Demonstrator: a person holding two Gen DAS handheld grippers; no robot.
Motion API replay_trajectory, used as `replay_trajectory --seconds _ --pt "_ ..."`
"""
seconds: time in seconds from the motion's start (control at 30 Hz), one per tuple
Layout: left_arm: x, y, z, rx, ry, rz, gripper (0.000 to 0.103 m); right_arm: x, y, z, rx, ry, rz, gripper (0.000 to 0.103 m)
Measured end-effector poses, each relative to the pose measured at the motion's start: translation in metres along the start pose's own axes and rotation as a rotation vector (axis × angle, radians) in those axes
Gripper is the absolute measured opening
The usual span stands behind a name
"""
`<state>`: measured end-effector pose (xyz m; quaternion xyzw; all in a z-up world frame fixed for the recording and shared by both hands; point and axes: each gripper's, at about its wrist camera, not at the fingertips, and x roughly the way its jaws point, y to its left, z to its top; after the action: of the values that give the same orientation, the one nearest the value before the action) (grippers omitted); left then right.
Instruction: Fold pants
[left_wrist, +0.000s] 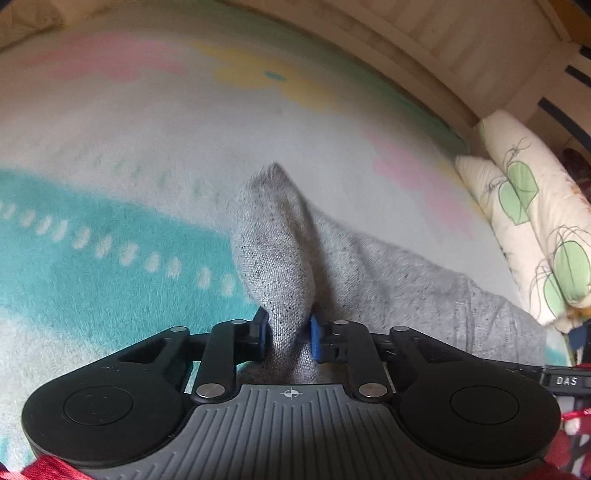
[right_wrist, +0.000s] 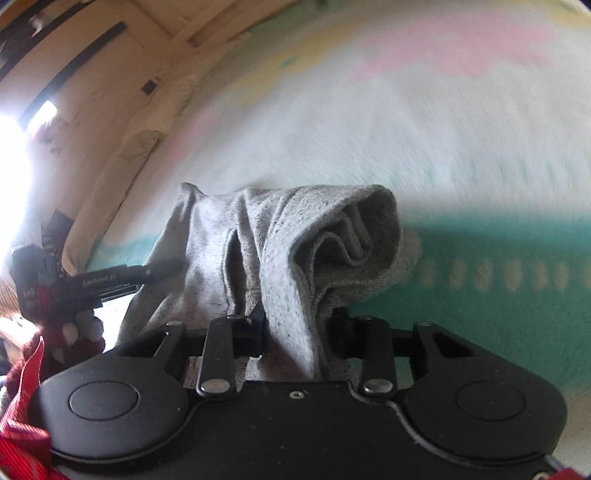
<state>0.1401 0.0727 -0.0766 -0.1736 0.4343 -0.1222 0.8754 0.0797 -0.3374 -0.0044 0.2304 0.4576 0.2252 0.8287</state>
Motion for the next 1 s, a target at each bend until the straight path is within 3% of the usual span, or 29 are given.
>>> replay_trajectory --seconds 0.13,0.27,0.43,0.57,0.73,0.77,0.9,1.0 --pt "-0.016 -0.024 0.011 0.102 -0.089 0.030 0.018 -0.012 0.016 0.009 -0.045 -0.053 0.008 0.042" --pt "-0.026 -0.023 0.042 0.103 -0.174 0.043 0.018 -0.011 0.031 0.037 -0.095 -0.102 0.020 0.042" --pt "-0.016 -0.013 0.080 0.057 -0.221 0.078 0.018 0.019 0.040 0.087 -0.116 -0.127 0.005 0.042" --pt "0.007 0.012 0.085 0.000 -0.187 0.128 0.020 0.055 0.043 0.110 -0.132 -0.110 -0.026 0.044" --pt "0.038 0.041 0.071 -0.021 -0.103 0.258 0.025 0.086 0.021 0.105 -0.029 -0.099 -0.130 0.059" --pt "0.038 0.047 0.068 -0.034 -0.105 0.278 0.027 0.087 0.013 0.100 -0.003 -0.102 -0.160 0.062" --pt "0.027 0.063 0.068 -0.114 -0.138 0.312 0.026 0.074 -0.012 0.091 0.094 -0.113 -0.121 0.065" --pt "0.010 0.060 0.077 -0.102 -0.176 0.354 0.026 0.057 -0.010 0.085 0.065 -0.131 -0.127 0.066"
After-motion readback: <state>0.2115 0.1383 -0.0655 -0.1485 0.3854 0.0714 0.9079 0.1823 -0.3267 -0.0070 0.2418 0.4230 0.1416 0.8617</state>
